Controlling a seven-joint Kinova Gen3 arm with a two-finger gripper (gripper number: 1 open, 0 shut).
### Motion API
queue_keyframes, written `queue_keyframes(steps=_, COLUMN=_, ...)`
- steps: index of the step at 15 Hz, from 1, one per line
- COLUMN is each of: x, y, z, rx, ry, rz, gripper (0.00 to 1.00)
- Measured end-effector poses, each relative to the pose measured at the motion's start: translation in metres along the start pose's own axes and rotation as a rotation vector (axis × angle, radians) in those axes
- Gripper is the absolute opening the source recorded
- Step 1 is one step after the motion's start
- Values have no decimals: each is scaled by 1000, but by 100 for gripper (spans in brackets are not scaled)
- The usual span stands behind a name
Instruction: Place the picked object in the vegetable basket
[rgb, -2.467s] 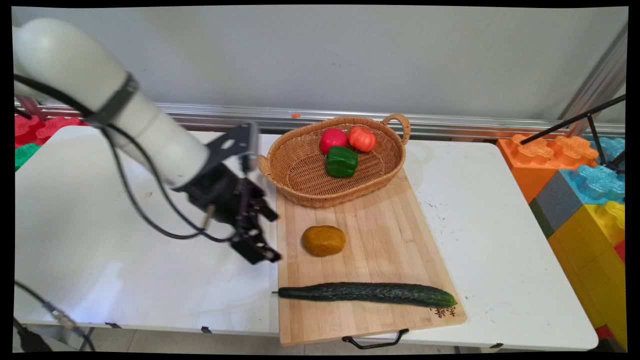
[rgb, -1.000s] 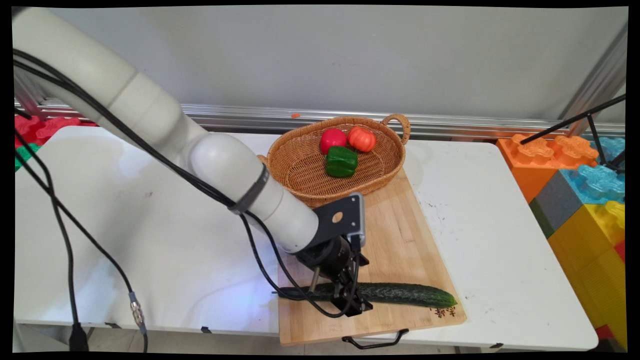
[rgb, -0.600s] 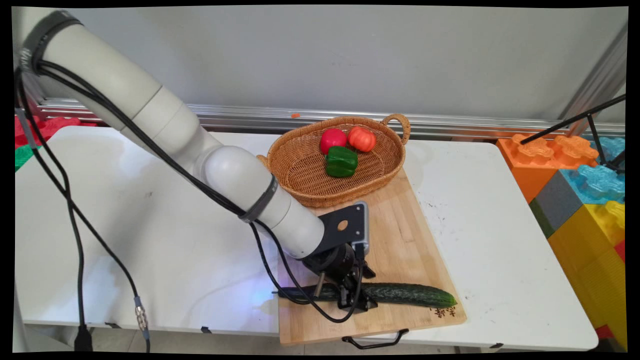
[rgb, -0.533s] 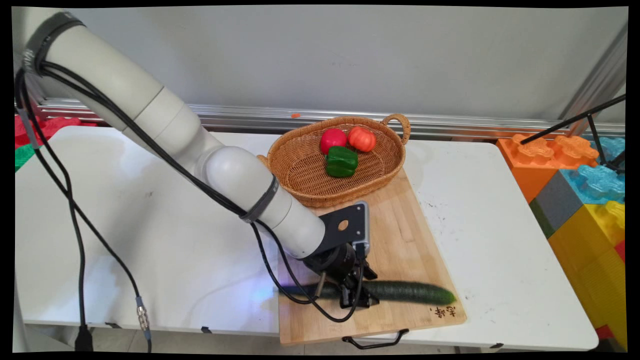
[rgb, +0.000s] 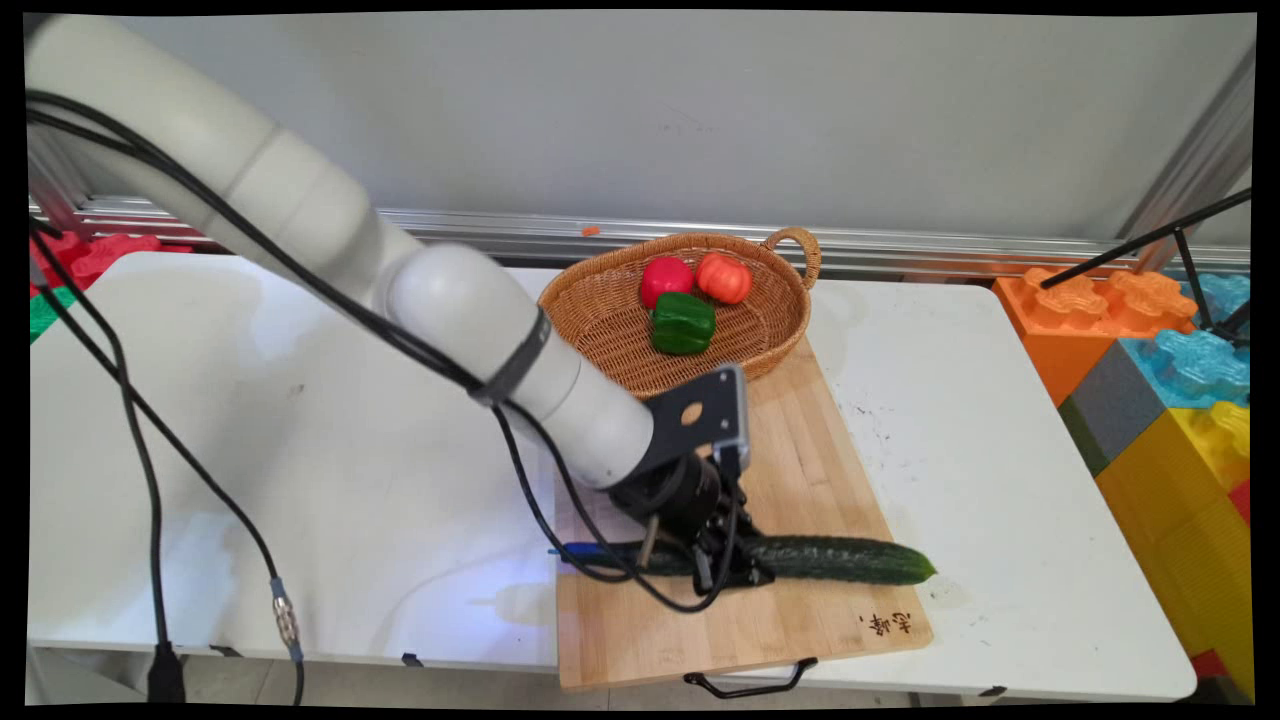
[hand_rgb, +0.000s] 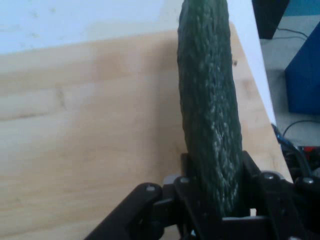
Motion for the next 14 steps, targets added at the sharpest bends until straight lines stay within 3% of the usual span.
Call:
queue_keyframes(steps=4, x=30, y=-15, z=-31, rx=51, ry=7, rz=13, gripper=0)
queue_keyframes(steps=9, x=61, y=-70, z=-70, rx=198, ry=21, rz=64, gripper=0)
queue_keyframes(steps=11, x=65, y=-97, z=-81, rx=258, ry=18, rz=80, gripper=0)
queue_keyframes(steps=14, x=58, y=-129, z=-87, rx=306, ry=3, rz=79, gripper=0)
